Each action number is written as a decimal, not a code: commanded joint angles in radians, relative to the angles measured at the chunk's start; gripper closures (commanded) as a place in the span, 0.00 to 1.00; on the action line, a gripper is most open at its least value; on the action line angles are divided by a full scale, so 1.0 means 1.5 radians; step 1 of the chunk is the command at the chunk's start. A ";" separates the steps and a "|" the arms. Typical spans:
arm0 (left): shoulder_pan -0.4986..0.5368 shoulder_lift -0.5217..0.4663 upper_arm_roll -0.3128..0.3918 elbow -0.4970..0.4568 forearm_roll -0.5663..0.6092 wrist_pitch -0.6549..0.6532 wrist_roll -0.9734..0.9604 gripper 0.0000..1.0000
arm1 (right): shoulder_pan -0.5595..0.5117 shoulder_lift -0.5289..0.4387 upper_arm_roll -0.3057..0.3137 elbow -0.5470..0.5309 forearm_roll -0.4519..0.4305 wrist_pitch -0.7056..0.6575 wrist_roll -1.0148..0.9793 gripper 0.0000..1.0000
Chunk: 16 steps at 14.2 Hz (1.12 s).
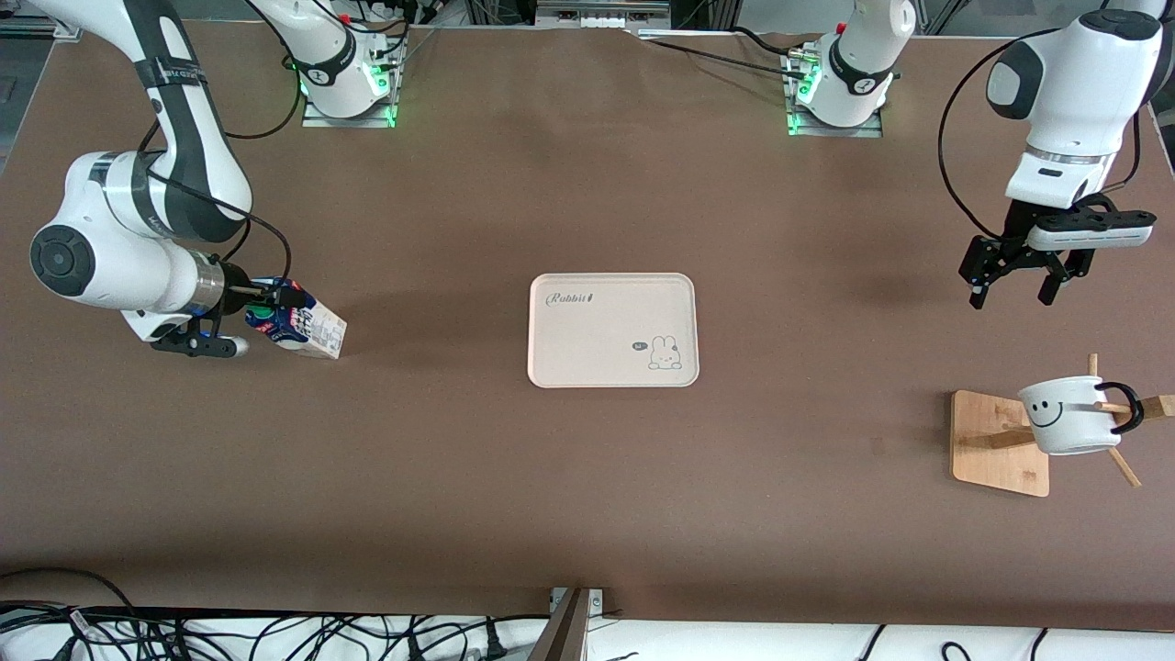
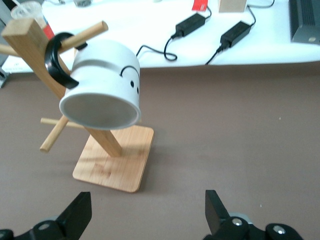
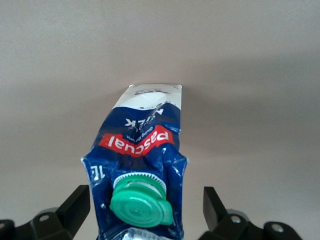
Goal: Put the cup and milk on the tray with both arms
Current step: 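Reach the left gripper toward the white mug on the wooden stand, then carry the carton toward the tray while the left gripper grasps the mug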
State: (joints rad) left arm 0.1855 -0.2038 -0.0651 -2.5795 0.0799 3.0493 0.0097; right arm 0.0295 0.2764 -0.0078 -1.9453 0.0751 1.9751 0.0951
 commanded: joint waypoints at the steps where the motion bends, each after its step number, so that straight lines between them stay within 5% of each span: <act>1: 0.010 0.029 -0.002 -0.001 0.015 0.066 0.011 0.00 | 0.000 -0.005 0.000 -0.006 0.005 0.007 -0.002 0.00; 10: 0.020 0.137 -0.002 0.040 0.041 0.158 0.025 0.00 | -0.007 -0.005 -0.006 0.006 0.006 0.003 -0.024 0.00; 14: 0.022 0.174 -0.002 0.076 0.041 0.159 0.025 0.00 | -0.007 -0.005 -0.006 0.005 0.005 0.001 -0.028 0.33; 16: 0.022 0.192 -0.002 0.100 0.042 0.159 0.025 0.00 | -0.008 -0.002 -0.006 0.002 0.006 0.001 -0.043 0.39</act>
State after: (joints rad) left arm 0.2075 0.0404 -0.0651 -2.4843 0.1155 3.2761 0.0387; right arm 0.0256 0.2769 -0.0189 -1.9381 0.0751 1.9794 0.0644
